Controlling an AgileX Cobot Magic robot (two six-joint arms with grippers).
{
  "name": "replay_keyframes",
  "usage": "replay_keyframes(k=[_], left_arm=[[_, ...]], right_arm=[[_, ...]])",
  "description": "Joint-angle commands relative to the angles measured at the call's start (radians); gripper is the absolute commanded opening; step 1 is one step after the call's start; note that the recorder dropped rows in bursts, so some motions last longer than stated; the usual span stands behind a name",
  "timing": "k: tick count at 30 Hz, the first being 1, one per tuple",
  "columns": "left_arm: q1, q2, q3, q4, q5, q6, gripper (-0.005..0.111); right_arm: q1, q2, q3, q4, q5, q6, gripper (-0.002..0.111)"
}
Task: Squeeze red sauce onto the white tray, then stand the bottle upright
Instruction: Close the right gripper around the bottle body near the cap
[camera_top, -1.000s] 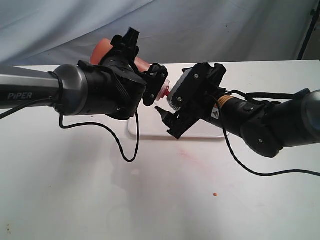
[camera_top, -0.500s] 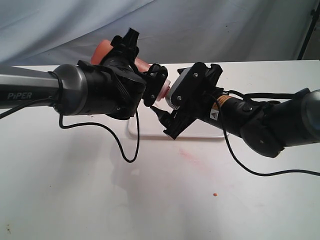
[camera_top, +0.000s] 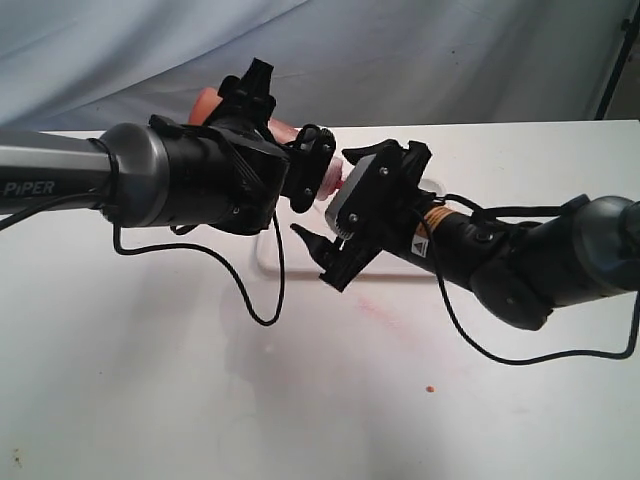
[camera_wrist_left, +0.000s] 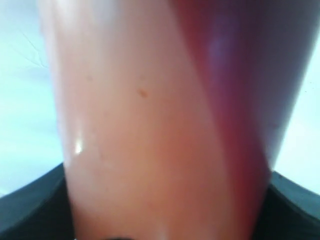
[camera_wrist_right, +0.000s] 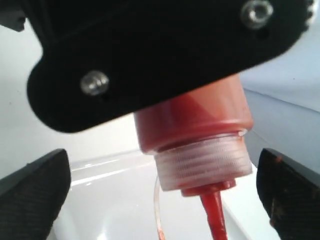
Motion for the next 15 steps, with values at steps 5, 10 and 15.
replay_keyframes(k=[5, 10, 15], left_arm=[[-0.006, -0.032, -0.011, -0.011, -0.037, -0.011, 0.0], [-0.006, -0.036, -0.011, -0.015, -0.052, -0.011, 0.0], [-0.006, -0.067, -0.011, -0.063, -0.075, -0.007, 0.0]], right_arm=[[-0.005, 0.052, -0.006, 0.04, -0.158, -0.018, 0.091], [-0.005, 0.071, -0.006, 0.102, -0.17, -0.152, 0.091], [-0.005, 0.083, -0.006, 0.1, -0.197, -0.223, 0.091]])
